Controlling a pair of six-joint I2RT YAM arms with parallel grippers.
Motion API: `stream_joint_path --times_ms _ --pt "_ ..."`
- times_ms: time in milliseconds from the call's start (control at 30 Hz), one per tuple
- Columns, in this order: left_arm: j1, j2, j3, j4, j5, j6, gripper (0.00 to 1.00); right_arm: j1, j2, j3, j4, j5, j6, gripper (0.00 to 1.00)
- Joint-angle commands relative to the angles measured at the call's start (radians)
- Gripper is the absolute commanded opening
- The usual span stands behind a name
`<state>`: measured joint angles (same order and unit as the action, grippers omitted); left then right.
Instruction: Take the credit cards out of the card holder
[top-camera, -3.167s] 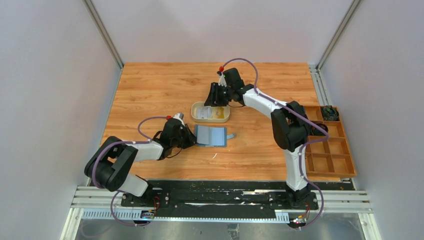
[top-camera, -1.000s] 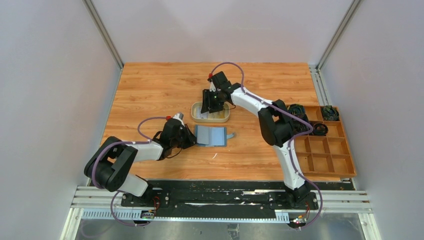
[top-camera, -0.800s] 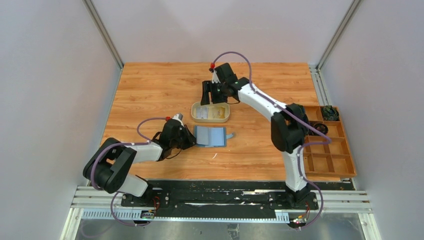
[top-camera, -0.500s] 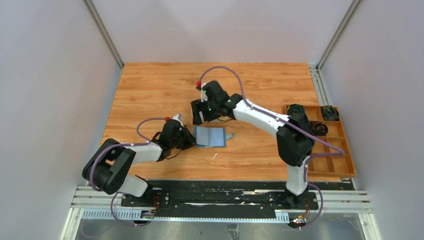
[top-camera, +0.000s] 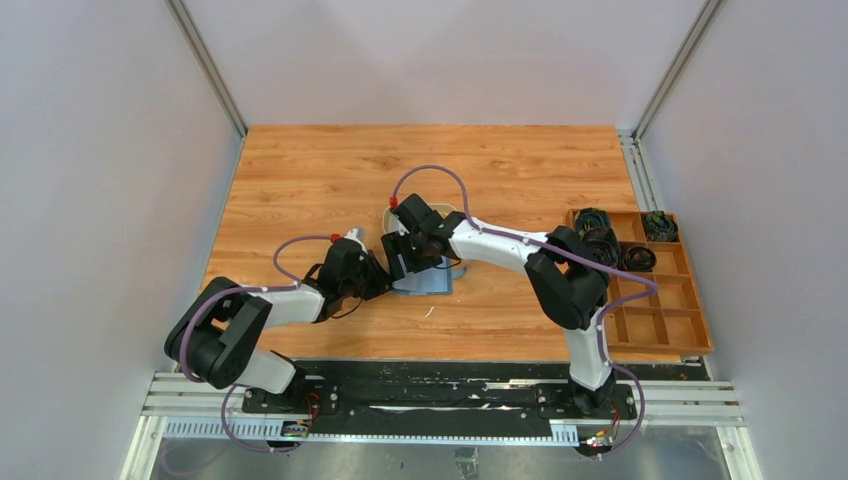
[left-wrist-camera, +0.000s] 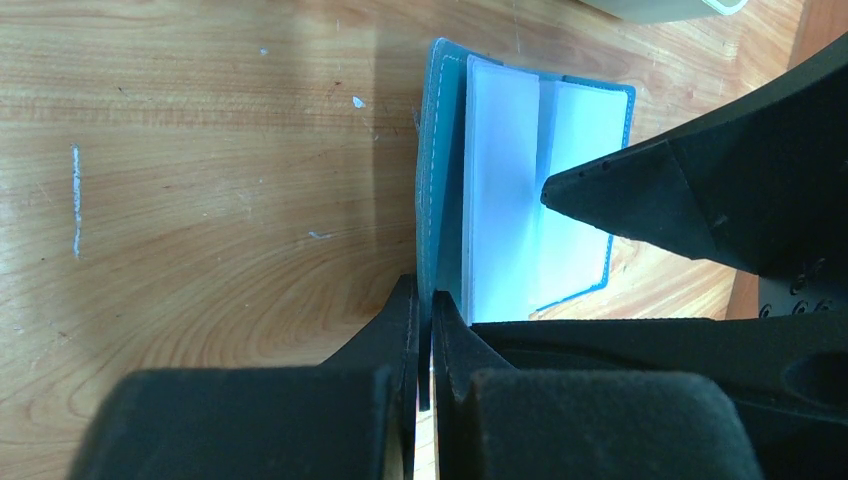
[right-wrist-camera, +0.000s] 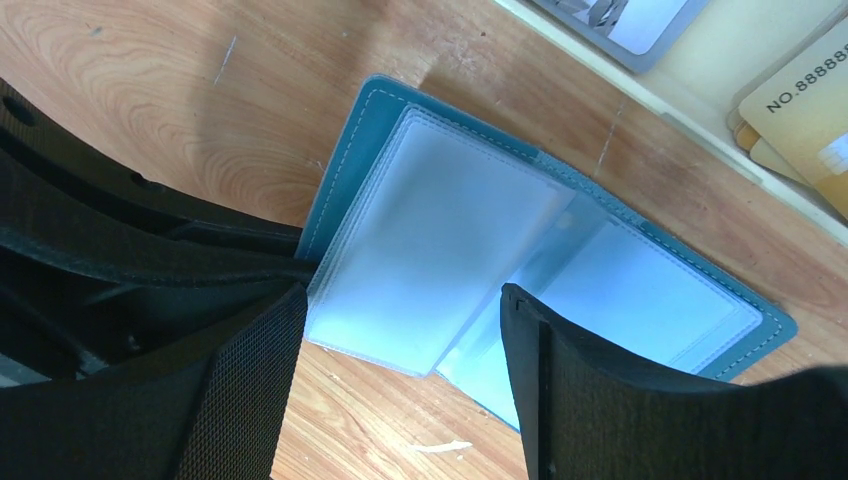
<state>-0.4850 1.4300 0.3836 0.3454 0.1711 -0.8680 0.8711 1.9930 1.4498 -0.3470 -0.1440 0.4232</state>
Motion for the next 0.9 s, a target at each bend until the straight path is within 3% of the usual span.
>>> stream_joint_path --times_ms 0,333,867 --pt "-0.009 0.058 -0.047 -0.223 -0.064 0.060 0.00 0.020 0.028 0.033 0.014 0.042 0.013 0.75" --pt "-0.009 0.053 -0.048 -0.222 -0.062 0.062 0.00 0.025 0.073 0.086 -0.045 0.098 -0.009 0.75" --pt "-0.009 0.056 -0.043 -0.223 -0.060 0.064 0.00 0.026 0.063 0.062 -0.180 0.322 -0.144 0.79"
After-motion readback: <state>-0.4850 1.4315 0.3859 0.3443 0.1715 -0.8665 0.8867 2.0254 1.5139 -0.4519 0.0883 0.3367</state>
